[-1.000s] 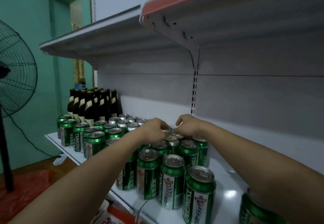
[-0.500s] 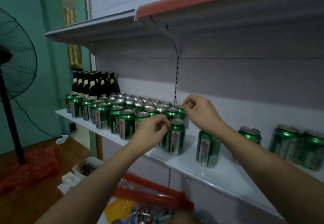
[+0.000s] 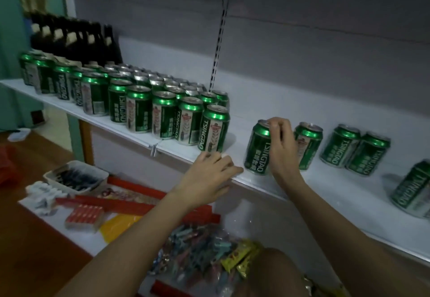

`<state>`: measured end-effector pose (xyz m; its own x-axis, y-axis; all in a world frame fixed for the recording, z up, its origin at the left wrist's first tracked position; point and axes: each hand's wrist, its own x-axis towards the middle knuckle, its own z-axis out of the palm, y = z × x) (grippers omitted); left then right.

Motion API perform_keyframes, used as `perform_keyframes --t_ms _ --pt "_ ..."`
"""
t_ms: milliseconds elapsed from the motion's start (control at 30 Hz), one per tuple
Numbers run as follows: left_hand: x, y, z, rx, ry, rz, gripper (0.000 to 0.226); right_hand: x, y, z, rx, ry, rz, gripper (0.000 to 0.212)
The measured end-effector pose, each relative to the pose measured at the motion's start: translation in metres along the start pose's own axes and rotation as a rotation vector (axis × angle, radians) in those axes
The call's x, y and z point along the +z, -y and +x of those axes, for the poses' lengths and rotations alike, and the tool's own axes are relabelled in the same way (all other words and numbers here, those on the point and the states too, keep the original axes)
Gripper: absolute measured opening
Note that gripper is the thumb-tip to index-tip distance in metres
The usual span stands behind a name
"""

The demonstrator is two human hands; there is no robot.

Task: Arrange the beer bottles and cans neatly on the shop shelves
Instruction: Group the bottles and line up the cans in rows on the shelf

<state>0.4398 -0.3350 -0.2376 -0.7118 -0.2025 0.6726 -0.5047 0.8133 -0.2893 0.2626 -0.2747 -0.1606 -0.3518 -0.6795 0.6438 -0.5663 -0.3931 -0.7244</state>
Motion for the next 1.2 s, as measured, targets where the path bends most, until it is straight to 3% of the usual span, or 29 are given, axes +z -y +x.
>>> perform_keyframes --t_ms 67,167,267,600,933,1100,1200 --pt "0.013 0.003 0.004 0.027 -0.158 0.008 0.038 0.007 -0.003 -0.001 0.017 -0.006 0.057 0.017" --pt "0.033 0.001 0.006 -0.040 -0.367 0.018 0.020 0.013 -0.006 -0.002 0.081 0.124 0.068 0.044" --pt "0.042 -0.005 0.004 -0.097 -0.439 -0.013 0.007 0.015 -0.016 -0.001 0.167 0.198 0.020 0.067" --pt "0.023 0.007 0.015 0.062 -0.317 -0.114 0.025 0.014 -0.025 0.007 0.284 0.264 0.009 0.075" --pt "0.010 -0.020 0.012 -0.106 -0.132 -0.022 0.025 0.014 -0.034 0.005 0.280 0.274 0.072 0.077" --pt "0.002 0.022 0.001 0.209 -0.017 0.024 0.061 0.015 -0.037 0.009 0.271 0.266 0.040 0.073" --pt "0.009 0.052 -0.007 0.244 -0.102 0.014 0.064 0.015 -0.039 0.014 0.285 0.300 0.027 0.071"
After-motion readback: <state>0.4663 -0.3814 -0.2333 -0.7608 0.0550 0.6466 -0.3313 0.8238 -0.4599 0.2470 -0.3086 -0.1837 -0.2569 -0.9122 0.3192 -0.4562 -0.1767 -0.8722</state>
